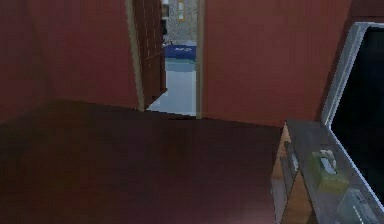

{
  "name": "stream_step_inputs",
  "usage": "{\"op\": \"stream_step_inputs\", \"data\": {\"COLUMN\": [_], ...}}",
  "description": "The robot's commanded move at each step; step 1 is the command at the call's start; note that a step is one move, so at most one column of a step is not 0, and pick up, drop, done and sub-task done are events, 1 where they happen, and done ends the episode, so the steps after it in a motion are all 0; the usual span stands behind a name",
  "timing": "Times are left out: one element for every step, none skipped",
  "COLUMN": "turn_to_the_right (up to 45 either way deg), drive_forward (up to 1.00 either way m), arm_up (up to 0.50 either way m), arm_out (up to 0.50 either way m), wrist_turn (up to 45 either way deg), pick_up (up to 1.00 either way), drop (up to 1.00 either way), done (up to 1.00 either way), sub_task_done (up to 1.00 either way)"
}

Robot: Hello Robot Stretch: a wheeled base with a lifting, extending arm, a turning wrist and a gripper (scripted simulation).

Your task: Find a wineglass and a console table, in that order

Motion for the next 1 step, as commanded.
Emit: {"op": "stream_step_inputs", "data": {"turn_to_the_right": [-3.0], "drive_forward": [0.00], "arm_up": [0.00], "arm_out": [0.00], "wrist_turn": [0.0], "pick_up": [0.00], "drop": [0.00], "done": [0.00], "sub_task_done": [0.00]}}
